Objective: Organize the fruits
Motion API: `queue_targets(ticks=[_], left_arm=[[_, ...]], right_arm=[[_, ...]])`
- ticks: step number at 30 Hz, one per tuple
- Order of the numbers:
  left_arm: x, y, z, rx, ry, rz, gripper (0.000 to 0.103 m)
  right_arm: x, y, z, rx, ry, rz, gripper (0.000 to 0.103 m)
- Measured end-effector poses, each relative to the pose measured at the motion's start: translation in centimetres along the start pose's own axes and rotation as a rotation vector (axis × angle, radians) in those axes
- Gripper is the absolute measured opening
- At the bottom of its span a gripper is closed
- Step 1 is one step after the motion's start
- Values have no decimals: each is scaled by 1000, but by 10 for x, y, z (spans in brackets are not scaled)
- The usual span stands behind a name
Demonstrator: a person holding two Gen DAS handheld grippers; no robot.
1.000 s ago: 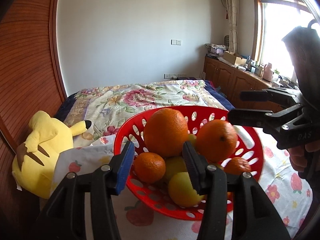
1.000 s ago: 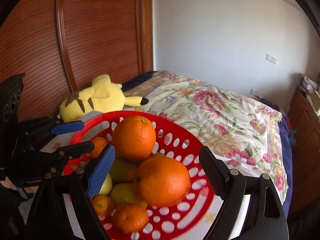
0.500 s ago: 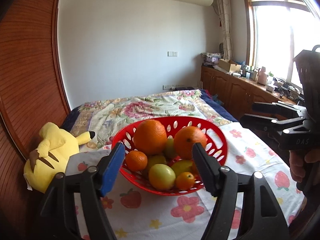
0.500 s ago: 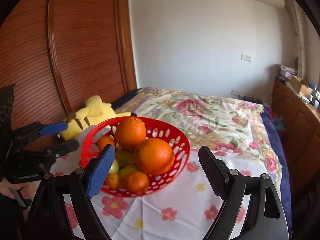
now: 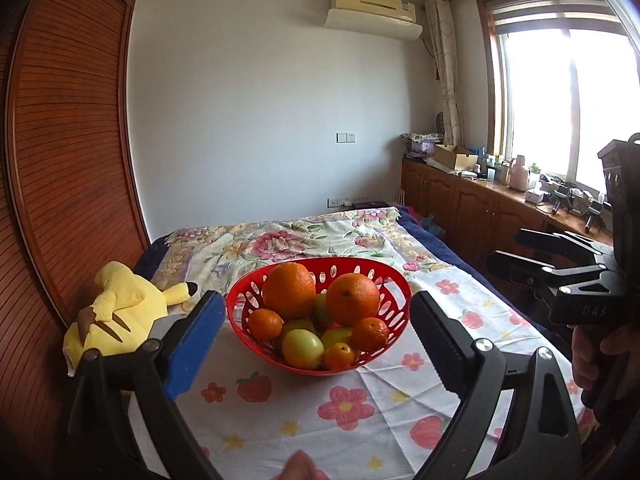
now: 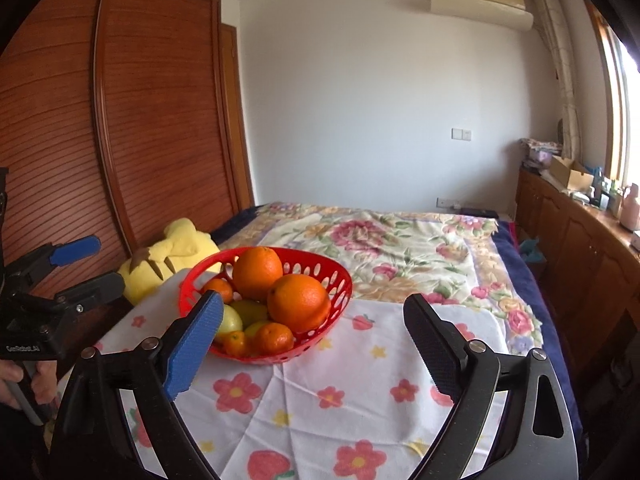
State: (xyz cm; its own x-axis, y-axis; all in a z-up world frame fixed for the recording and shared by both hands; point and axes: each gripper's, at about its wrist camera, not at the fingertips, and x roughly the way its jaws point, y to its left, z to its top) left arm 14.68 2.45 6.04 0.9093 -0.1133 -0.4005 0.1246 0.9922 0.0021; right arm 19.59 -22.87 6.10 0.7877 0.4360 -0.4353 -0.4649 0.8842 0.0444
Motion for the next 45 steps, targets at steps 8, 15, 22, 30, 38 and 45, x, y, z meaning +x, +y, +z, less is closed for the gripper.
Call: queue_targets(ticks=[8, 15, 22, 30, 38, 45], left_arm=[[-29, -9, -4, -21, -12, 12, 94], [-56, -16, -11, -29, -28, 42, 94], [-80, -17, -23, -19, -30, 83, 94], [-97, -21, -35, -18, -26, 92, 94], [-109, -24, -45, -18, -27, 77, 94], [-111, -26, -48, -19, -33, 88, 94]], right_arm=[[-36, 9, -5, 11, -60, -32, 101], [-68, 20, -8, 20, -107, -72, 103], [-100, 22, -15, 46, -138, -80, 103], [-124, 29, -30, 56, -160, -109, 103], [-136, 37, -53, 54, -153, -143, 103], [-135, 40, -60, 38, -145, -161, 103]])
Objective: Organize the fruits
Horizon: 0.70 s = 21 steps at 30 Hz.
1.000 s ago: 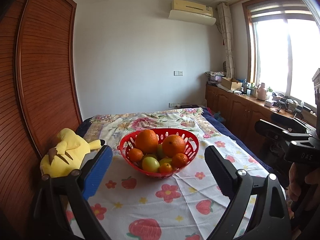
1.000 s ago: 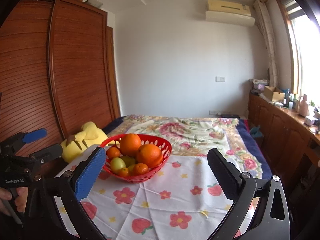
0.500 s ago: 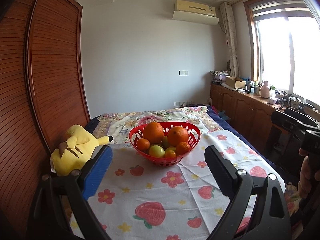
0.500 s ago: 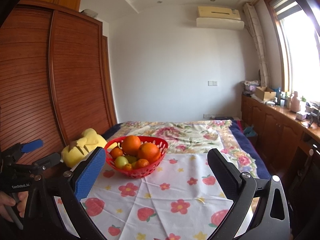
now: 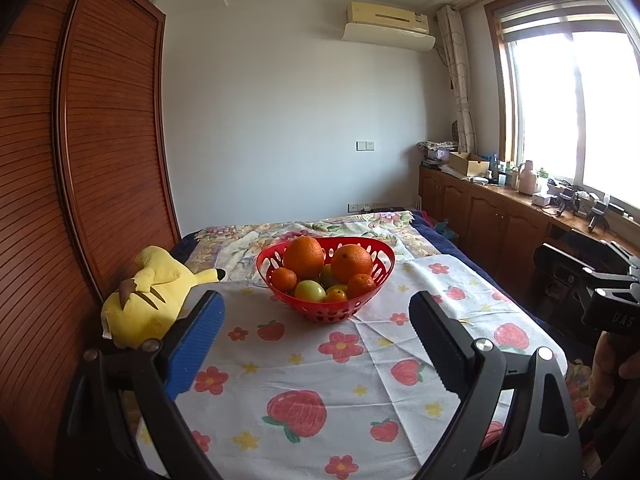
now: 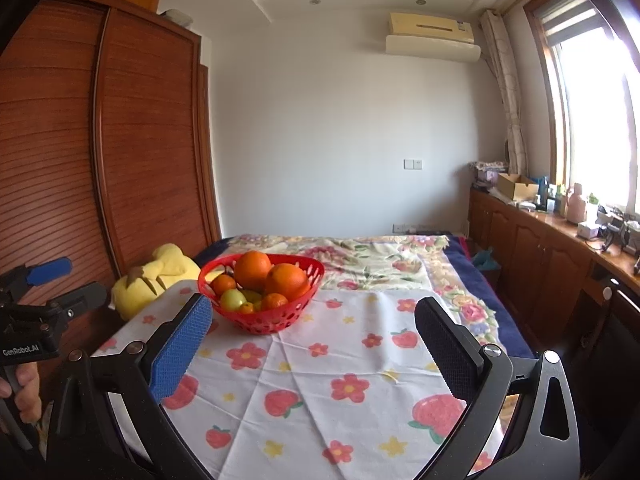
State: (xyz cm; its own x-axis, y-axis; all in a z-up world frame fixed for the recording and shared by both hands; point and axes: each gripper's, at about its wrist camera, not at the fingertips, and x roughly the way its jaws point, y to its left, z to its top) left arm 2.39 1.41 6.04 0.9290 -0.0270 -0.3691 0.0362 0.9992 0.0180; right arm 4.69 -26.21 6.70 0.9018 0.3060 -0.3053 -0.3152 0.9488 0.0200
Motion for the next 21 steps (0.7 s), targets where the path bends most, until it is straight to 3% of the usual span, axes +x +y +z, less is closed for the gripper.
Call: queue_targets(ticks=[21], left_arm=[[-3, 1, -2, 2, -2, 3, 94]], right_arm=[[2, -3, -5, 10, 9, 6, 103]])
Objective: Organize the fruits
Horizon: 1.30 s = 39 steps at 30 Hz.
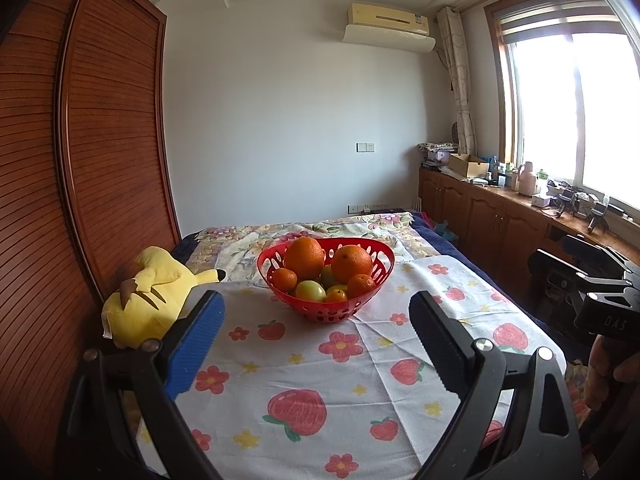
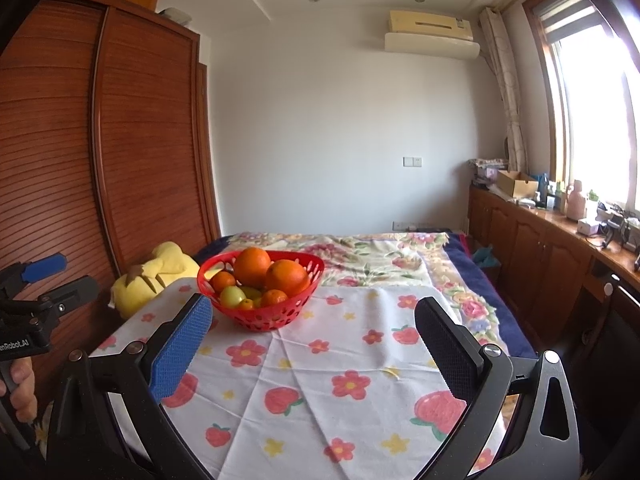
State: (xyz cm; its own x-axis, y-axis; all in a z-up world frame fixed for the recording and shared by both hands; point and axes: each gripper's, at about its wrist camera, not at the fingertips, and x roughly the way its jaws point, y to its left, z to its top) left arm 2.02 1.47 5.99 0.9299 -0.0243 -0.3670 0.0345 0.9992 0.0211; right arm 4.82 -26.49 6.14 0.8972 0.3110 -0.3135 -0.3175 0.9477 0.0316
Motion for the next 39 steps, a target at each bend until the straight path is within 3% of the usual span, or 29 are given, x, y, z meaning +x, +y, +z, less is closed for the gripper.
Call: queue_targets(ticks=[39], left_arm=[[-7, -1, 1, -3, -19, -7, 94]], right_arm=[[0, -1, -1, 4, 4, -4, 103]])
